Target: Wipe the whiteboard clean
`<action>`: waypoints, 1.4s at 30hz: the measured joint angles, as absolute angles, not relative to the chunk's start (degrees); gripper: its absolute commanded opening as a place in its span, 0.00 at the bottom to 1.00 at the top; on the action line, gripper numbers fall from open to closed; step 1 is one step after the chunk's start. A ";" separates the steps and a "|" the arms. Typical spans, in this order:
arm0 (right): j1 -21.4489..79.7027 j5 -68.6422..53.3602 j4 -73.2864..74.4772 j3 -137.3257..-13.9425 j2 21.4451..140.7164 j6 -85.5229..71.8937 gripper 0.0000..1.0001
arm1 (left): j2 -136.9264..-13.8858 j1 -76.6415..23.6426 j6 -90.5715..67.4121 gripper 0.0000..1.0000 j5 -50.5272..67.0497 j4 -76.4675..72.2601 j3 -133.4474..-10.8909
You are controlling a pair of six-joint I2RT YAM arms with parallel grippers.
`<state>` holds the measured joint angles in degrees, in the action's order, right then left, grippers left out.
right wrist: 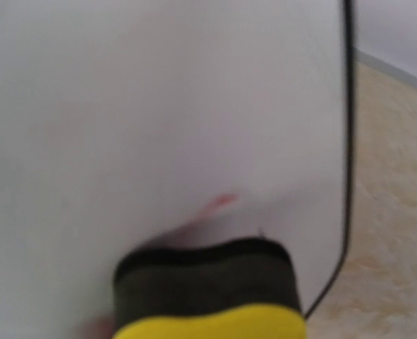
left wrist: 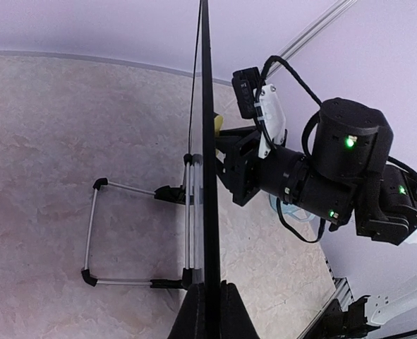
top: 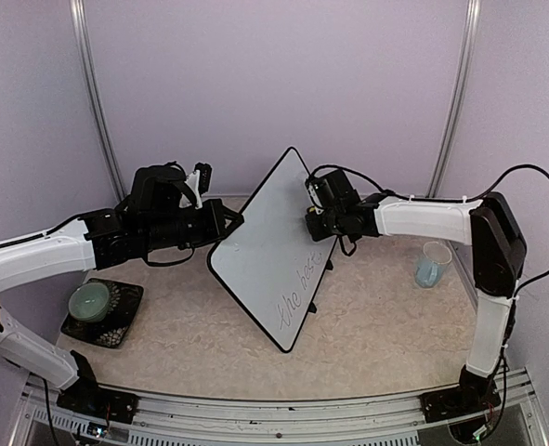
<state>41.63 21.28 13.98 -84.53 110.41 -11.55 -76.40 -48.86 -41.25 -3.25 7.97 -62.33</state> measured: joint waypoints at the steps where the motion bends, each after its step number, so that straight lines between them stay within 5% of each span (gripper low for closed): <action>1: 40.86 21.21 14.02 -84.75 110.96 -11.53 0.00 | -76.40 -48.90 -41.17 0.00 -3.22 7.94 -62.33; 16: 36.84 17.56 12.84 -88.29 113.91 -10.37 0.00 | -76.38 -48.93 -41.12 0.00 -3.27 7.97 -62.33; 30: 46.98 12.75 9.54 -80.71 103.04 -8.43 0.00 | -76.44 -48.31 -40.84 0.00 -2.04 7.92 -62.33; 42: 39.20 9.45 8.73 -82.24 107.09 -11.62 0.00 | -76.44 -48.23 -40.88 0.00 -2.00 7.88 -62.33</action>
